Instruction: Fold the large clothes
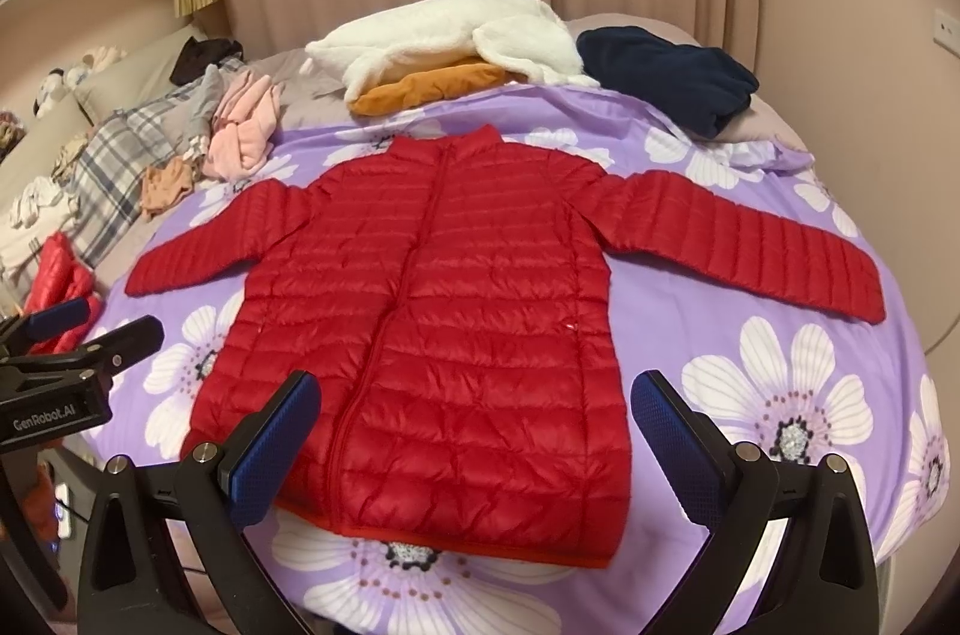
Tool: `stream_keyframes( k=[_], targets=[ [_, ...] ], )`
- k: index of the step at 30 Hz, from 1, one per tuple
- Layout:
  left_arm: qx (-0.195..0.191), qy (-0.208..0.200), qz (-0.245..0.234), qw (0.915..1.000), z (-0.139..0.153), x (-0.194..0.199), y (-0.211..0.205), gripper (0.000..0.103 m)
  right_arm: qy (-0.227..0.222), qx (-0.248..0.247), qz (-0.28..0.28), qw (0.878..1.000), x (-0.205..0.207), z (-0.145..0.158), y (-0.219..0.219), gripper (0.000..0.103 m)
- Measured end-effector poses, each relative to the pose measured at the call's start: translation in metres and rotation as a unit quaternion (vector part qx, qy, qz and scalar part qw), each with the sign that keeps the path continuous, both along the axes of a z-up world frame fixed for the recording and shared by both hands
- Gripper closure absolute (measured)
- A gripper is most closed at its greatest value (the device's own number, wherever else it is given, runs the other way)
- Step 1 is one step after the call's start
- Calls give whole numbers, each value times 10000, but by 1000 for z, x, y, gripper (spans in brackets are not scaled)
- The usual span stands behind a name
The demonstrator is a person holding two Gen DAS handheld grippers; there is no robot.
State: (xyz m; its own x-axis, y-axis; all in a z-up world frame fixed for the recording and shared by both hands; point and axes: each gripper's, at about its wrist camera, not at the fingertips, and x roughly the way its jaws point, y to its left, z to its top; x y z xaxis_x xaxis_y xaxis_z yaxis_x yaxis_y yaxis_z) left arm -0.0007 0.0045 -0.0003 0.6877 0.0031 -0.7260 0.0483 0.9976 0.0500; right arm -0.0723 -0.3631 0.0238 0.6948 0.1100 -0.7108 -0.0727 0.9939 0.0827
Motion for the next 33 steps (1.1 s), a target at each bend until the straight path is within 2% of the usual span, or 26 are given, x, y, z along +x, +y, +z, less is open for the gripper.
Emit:
stream_keyframes(
  k=[33],
  targets=[
    [3, -2, 2, 10000, -3, 0, 1, 0, 76, 17, -27, 10000, -4, -1, -1, 1]
  ],
)
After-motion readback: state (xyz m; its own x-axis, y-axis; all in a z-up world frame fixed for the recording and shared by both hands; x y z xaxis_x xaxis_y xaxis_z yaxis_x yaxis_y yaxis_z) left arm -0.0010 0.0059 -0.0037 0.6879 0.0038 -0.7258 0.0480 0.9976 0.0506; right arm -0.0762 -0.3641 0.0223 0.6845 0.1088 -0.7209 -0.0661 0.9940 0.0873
